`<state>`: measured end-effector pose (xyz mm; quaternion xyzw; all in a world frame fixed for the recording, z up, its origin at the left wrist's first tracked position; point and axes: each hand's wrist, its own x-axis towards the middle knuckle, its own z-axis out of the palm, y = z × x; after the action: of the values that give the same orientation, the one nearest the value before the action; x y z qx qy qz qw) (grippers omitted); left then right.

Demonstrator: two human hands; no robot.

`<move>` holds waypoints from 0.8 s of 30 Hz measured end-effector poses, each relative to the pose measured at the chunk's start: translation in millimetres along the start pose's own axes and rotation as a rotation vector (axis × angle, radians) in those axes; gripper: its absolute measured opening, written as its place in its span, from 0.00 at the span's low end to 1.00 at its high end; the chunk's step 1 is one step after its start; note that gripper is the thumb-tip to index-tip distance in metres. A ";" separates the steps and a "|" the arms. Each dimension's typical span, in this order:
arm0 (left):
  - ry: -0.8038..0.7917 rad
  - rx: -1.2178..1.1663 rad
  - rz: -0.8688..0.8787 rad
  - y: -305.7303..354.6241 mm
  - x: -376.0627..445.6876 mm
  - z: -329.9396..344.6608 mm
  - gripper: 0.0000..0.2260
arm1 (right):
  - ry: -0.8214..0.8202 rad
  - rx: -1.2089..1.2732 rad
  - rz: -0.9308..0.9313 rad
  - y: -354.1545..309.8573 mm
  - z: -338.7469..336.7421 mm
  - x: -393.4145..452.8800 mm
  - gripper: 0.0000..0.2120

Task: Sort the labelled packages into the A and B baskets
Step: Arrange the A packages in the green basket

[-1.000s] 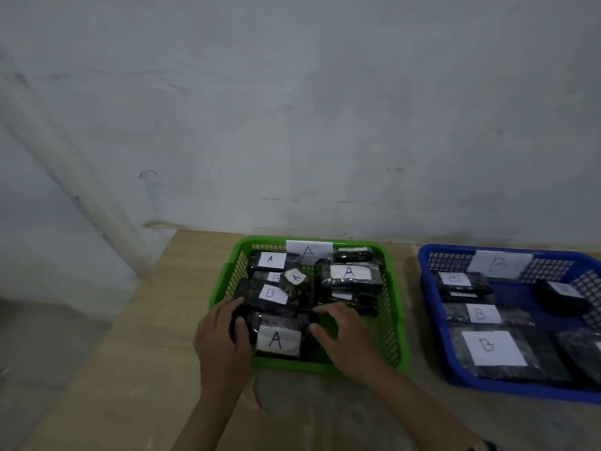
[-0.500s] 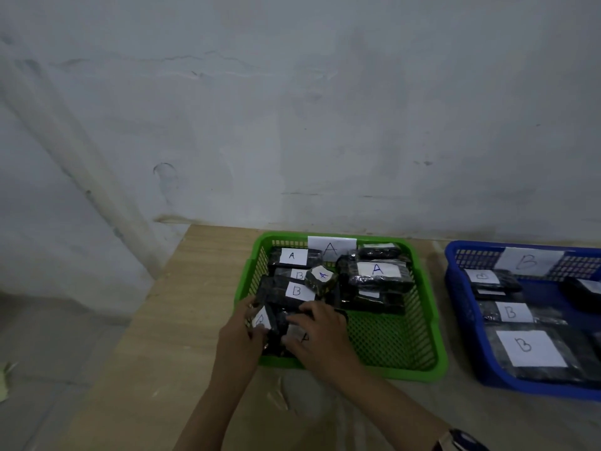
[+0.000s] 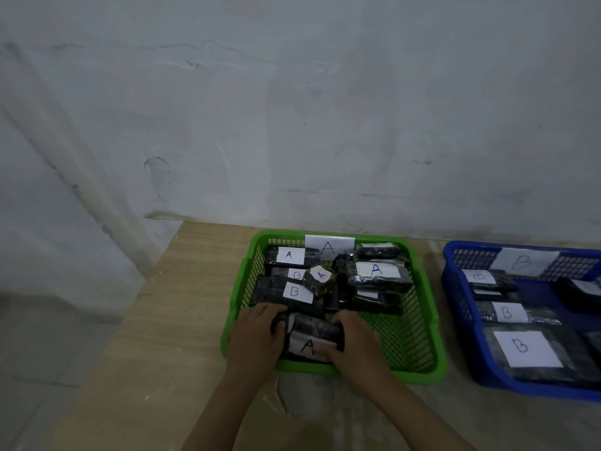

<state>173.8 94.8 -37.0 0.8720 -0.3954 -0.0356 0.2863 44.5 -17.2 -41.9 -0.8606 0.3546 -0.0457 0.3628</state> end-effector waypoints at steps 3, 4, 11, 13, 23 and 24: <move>-0.037 -0.041 -0.012 5.5 1.3 5.1 0.14 | -0.027 0.224 -0.016 3.6 -12.2 -4.0 0.12; -0.032 -0.045 -0.018 6.3 1.5 6.5 0.16 | -0.031 0.266 -0.017 4.9 -17.4 -4.7 0.11; 0.011 0.045 0.141 17.8 2.3 22.4 0.14 | 0.236 0.412 0.159 26.1 -52.5 -3.1 0.18; 0.012 0.085 0.191 21.8 3.6 27.4 0.14 | 0.276 0.354 0.178 32.4 -58.6 -5.2 0.17; -0.179 0.389 0.235 27.3 7.0 37.2 0.23 | 0.262 0.104 0.186 44.8 -63.1 -7.6 0.13; -0.163 0.390 0.234 27.1 7.8 37.8 0.23 | 0.228 0.063 0.190 44.9 -63.3 -7.5 0.13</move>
<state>150.1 57.2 -52.9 0.8531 -0.5152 0.0044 0.0818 -8.2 -71.6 -23.7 -0.8006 0.4716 -0.1196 0.3497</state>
